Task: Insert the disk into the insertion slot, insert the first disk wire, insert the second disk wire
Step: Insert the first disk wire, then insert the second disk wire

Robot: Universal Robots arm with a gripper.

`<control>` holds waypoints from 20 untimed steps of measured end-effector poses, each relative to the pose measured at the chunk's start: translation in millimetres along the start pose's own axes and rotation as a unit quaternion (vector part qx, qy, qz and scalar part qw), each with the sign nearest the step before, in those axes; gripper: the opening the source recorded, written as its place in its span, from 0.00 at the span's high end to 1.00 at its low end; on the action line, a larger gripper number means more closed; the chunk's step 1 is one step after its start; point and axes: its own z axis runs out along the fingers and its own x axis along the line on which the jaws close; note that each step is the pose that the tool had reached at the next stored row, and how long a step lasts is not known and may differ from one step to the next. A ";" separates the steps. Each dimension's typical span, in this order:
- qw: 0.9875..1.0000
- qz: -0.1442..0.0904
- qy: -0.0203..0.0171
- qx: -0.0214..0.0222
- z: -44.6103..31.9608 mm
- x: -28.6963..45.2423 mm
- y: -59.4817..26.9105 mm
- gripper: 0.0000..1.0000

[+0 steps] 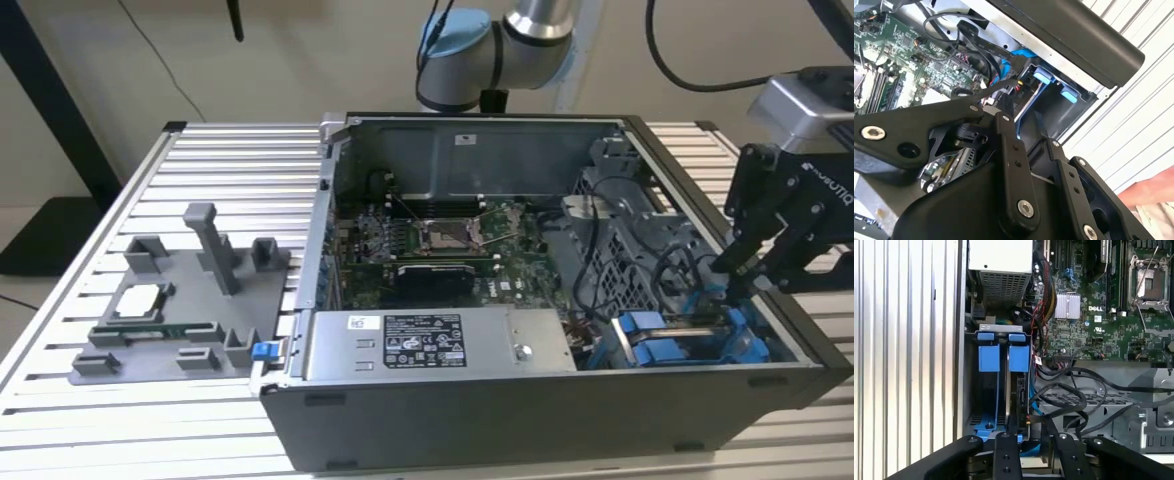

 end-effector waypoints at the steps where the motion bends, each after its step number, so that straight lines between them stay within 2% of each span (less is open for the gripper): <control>1: 1.000 0.000 0.000 0.000 -0.1 0.0 0.0 0.00; 14: 1.000 0.000 0.001 0.000 -0.1 -0.7 -0.2 0.00; 20: 1.000 0.000 0.001 0.000 -0.1 -7.1 -11.7 0.00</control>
